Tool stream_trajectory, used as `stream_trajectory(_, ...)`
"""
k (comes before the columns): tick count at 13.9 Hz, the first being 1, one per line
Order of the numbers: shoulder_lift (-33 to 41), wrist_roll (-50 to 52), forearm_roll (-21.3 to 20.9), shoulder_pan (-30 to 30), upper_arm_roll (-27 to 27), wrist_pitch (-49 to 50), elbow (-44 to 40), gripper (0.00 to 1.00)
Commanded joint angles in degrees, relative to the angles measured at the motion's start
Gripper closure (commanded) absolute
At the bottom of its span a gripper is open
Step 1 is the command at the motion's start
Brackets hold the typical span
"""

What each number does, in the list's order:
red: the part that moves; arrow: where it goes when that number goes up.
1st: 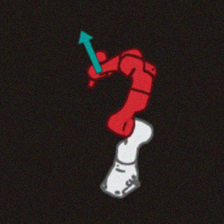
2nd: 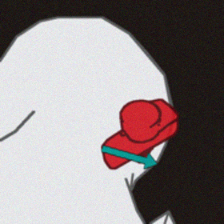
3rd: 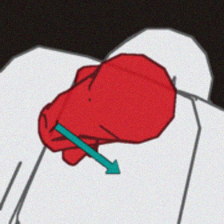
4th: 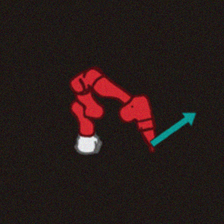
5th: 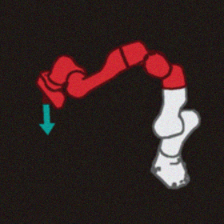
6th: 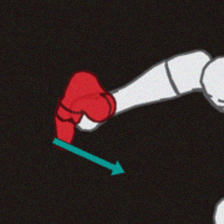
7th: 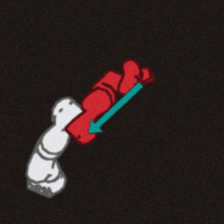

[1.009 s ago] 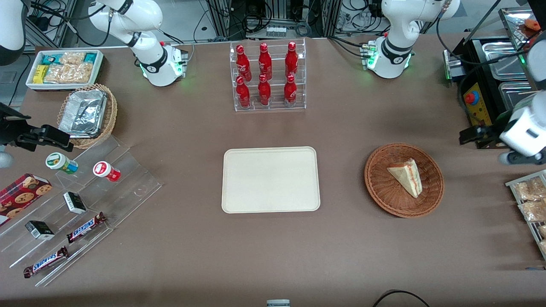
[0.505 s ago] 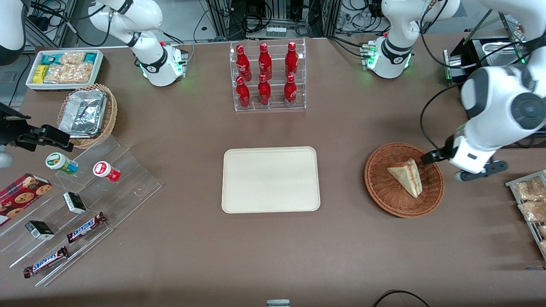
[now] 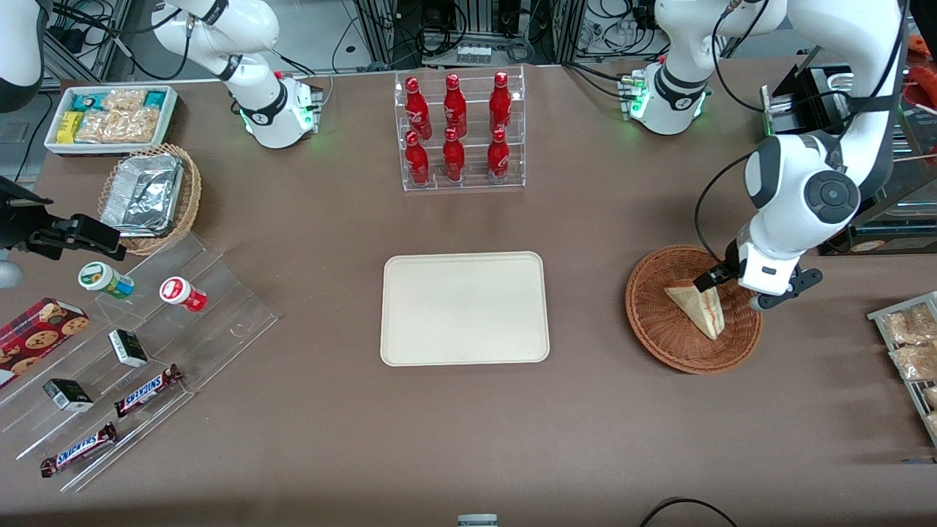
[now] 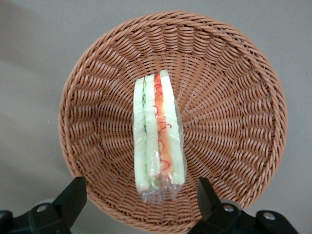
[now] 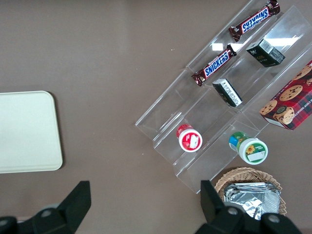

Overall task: Place sandwich from basket to tray
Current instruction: 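Lower the open left gripper around the sandwich and close it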

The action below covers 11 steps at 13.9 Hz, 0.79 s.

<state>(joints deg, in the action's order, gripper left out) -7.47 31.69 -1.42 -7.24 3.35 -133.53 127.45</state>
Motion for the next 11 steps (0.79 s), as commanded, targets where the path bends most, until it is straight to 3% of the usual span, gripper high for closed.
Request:
stream_trajectory(1, -1.4, 2.6, -1.2, -0.4, 0.0, -2.8, 0.5, 0.0)
stream_trajectory(9, -5.6, 5.1, -2.0, -2.2, 0.1, -6.4, 1.3, 0.0)
stream_trajectory(11, -6.4, 6.6, -2.0, -2.2, 0.1, -8.1, 1.3, 0.05)
